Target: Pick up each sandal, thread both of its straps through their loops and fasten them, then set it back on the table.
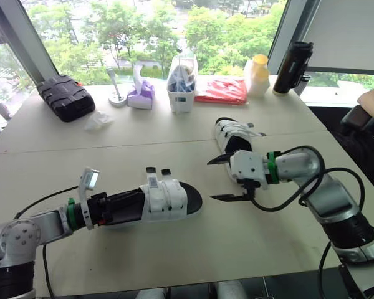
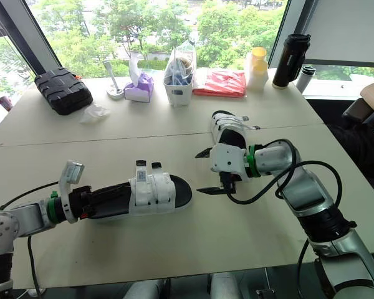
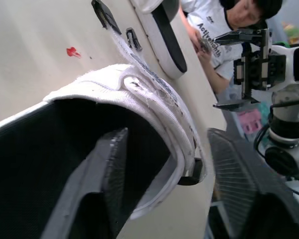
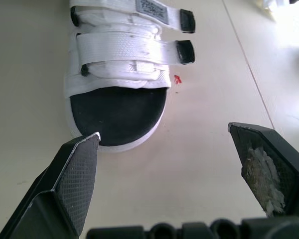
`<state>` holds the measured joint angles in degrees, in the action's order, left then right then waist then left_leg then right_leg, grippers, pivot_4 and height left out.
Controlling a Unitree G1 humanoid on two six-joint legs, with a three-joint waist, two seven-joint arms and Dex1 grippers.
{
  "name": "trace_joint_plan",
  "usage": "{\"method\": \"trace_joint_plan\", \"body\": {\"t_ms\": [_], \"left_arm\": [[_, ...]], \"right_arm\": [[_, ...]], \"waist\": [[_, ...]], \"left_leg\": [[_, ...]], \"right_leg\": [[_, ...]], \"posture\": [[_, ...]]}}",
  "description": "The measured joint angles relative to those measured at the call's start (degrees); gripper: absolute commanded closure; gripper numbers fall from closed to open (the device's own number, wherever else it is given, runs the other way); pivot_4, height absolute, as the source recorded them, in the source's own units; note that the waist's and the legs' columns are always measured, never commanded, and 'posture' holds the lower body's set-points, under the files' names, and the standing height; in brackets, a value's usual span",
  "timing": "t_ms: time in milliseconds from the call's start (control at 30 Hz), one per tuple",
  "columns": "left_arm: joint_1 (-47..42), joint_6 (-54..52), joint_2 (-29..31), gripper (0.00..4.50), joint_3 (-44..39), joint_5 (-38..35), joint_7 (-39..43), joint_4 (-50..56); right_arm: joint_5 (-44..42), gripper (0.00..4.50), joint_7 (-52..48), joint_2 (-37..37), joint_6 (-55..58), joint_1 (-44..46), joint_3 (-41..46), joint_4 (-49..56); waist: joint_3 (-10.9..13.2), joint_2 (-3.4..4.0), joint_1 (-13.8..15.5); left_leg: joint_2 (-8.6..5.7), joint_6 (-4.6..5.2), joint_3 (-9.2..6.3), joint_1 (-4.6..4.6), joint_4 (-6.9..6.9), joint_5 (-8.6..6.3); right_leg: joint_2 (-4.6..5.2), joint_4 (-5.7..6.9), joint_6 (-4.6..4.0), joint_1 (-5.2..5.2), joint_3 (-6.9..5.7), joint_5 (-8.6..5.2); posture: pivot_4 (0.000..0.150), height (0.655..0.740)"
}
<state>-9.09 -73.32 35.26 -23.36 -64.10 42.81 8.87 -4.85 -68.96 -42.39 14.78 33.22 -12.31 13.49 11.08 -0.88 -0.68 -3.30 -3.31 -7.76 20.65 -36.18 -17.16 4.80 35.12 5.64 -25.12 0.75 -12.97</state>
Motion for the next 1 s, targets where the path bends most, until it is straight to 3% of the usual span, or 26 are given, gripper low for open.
{"method": "trace_joint_plan", "body": {"t_ms": [67, 333, 467, 567, 800, 1000], "left_arm": [[-1.5, -0.4, -2.0, 0.08, -0.3, -1.2, -2.7, -0.9], [-3.9, -2.6, -9.6, 0.08, 1.5, -4.9, -10.5, -2.8], [-9.2, -2.1, -15.5, 0.08, 2.9, -5.0, -14.9, -8.0], [-11.9, -2.0, -17.5, 0.88, 3.0, -5.0, -17.3, -11.3], [-13.2, -3.3, -17.6, 4.33, 4.3, -5.2, -18.2, -12.9], [-15.5, -2.9, -21.0, 4.48, -0.7, -9.5, -26.3, -15.6]], "right_arm": [[0.0, 0.0, 0.4, -0.4, 0.5, 0.0, 0.0, 0.3], [-0.4, 0.0, 1.7, -0.5, 1.2, 0.0, 0.0, 0.9], [-0.4, 0.0, 2.3, -0.2, 1.2, 0.1, -0.5, 0.9], [-0.3, 0.0, 2.7, -0.1, 1.2, 0.1, -0.7, 0.9], [-0.3, 0.0, 3.4, 0.0, 1.2, 0.1, -0.9, 0.9], [-0.2, 0.0, 4.0, 0.5, 1.2, 0.1, -1.9, 0.9]], "waist": [[0.0, 0.02, 0.0], [0.0, -0.02, 0.1], [0.0, -0.04, 0.3], [0.0, -0.06, 0.2], [-0.1, -0.01, 0.3], [-0.1, 0.02, 0.3]], "left_leg": [[-0.01, -0.02, 0.03, -0.01, 0.0, 0.01], [-0.01, -0.19, 0.09, -0.02, -0.05, 0.1], [-0.05, -0.2, 0.16, -0.02, -0.19, 0.11], [-0.07, -0.2, 0.17, -0.03, -0.26, 0.11], [-0.1, -0.2, 0.17, -0.12, -0.33, 0.11], [-0.07, -0.13, 0.04, -0.11, -0.82, 0.08]], "right_leg": [[0.01, 0.0, 0.0, 0.0, 0.01, 0.0], [0.02, 0.03, 0.0, 0.0, 0.05, 0.02], [0.0, 0.07, 0.04, 0.1, 0.02, 0.06], [0.0, 0.08, 0.07, 0.13, 0.03, 0.07], [0.0, 0.1, 0.09, 0.27, 0.04, 0.08], [-0.03, 0.19, 0.22, 0.47, 0.02, 0.18]], "posture": [[0.15, 0.74], [0.15, 0.74], [0.15, 0.74], [0.15, 0.74], [0.15, 0.74], [0.15, 0.74]]}}
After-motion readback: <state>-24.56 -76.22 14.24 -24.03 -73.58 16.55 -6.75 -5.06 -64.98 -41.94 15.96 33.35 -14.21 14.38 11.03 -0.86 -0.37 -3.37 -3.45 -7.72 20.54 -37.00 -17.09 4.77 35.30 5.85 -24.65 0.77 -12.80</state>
